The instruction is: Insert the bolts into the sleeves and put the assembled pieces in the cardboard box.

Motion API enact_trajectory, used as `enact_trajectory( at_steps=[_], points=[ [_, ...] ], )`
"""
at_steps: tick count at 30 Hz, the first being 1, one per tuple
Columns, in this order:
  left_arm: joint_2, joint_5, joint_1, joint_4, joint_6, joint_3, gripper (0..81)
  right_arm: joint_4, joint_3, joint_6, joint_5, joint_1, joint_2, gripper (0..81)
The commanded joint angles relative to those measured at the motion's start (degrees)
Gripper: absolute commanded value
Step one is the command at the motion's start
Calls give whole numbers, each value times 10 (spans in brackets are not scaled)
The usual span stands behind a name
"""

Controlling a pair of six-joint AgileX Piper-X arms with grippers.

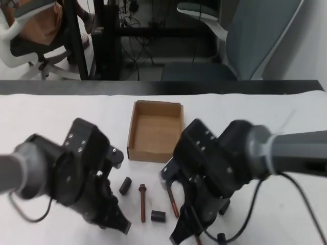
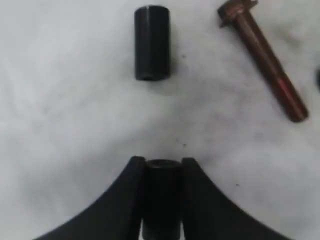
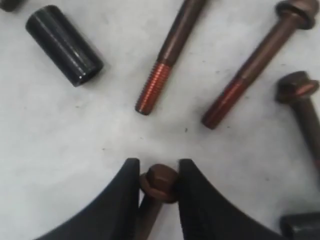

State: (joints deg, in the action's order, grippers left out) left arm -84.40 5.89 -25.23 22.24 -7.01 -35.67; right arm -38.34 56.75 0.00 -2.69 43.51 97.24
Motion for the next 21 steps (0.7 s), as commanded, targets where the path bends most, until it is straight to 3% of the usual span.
enact_trajectory(
  at_steps=[1, 4, 7, 10, 14, 21],
  points=[
    [88, 37, -1, -69, 19, 36, 18, 23, 5, 11, -16, 2, -81, 6],
    [185, 42, -1, -193, 45, 90, 18, 85, 5, 19, -22, 5, -147, 6],
    [243, 112, -5, -368, 56, 146, 18, 202, 5, 23, 11, 13, -190, 6],
    [257, 110, -39, -529, 85, 185, 18, 332, 5, 25, 40, 24, -201, 6],
    [257, 34, -95, -542, 83, 193, 18, 427, 5, 19, 27, 29, -195, 6],
    [257, 3, -148, -576, 83, 193, 18, 468, 4, 13, 21, 29, -180, 6]
  ],
)
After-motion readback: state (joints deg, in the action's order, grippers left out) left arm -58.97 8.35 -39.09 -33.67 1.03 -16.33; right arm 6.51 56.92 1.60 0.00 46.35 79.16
